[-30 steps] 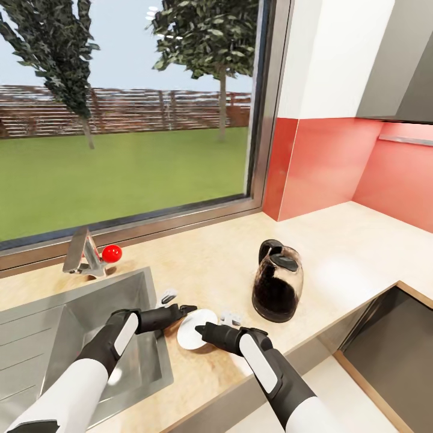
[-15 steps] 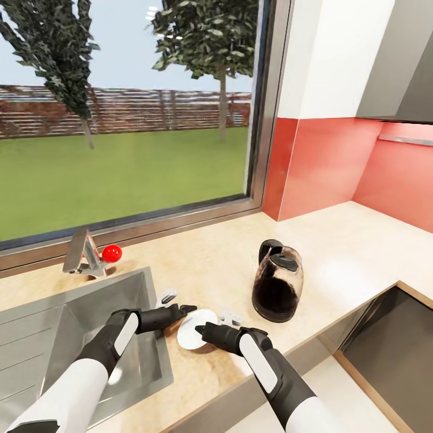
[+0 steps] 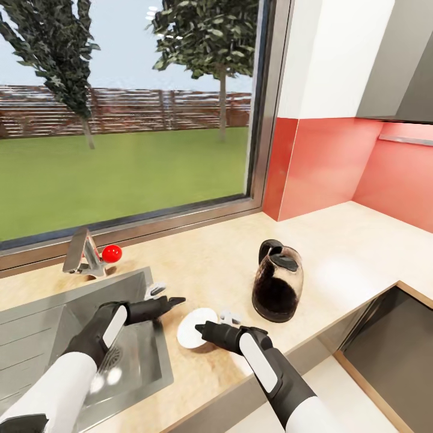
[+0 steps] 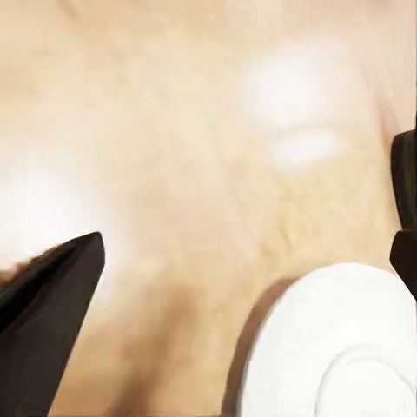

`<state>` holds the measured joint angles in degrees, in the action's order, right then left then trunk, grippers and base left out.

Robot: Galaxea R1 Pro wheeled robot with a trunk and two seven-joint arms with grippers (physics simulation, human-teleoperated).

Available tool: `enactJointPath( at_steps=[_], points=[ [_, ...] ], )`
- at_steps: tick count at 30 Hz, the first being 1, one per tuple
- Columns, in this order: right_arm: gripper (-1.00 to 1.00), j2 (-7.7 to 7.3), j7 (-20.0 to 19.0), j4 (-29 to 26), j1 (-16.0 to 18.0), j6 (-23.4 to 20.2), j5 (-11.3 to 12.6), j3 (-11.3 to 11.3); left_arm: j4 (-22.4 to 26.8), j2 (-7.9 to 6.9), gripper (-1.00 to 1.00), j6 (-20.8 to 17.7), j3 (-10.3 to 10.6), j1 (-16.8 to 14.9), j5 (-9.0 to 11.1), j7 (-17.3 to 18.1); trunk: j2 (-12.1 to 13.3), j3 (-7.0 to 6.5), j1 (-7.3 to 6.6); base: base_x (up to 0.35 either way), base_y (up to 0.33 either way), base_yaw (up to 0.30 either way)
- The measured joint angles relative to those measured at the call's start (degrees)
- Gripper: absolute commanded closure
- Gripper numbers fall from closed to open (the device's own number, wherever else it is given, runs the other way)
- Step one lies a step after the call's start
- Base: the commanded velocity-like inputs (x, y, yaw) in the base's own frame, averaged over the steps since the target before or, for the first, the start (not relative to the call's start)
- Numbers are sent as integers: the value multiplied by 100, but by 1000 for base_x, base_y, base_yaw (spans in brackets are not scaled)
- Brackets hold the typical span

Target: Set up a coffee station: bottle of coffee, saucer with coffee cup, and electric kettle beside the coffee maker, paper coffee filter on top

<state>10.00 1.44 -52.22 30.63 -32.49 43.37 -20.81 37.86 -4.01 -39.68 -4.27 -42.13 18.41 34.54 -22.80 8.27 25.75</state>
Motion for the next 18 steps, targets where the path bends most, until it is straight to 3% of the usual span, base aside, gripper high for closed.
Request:
enactJointPath(
  at_steps=[5,8,12,18],
  points=[
    [100,0,0,-32,0,1,2,11,560,-205,-100,-10,-2,-233,-42,-10,0,0,0,0,0,0],
    [100,0,-1,-324,0,14,10,41,1244,-413,-100,-35,-4,-261,-60,-11,0,0,0,0,0,0],
    [100,0,1,-587,0,19,4,48,1529,-673,-100,-117,-4,-263,-24,-4,0,0,0,0,0,0],
    [100,0,7,-866,0,26,-1,36,1601,-766,-100,-166,-4,-229,-14,-3,0,0,0,0,0,0]
  ],
)
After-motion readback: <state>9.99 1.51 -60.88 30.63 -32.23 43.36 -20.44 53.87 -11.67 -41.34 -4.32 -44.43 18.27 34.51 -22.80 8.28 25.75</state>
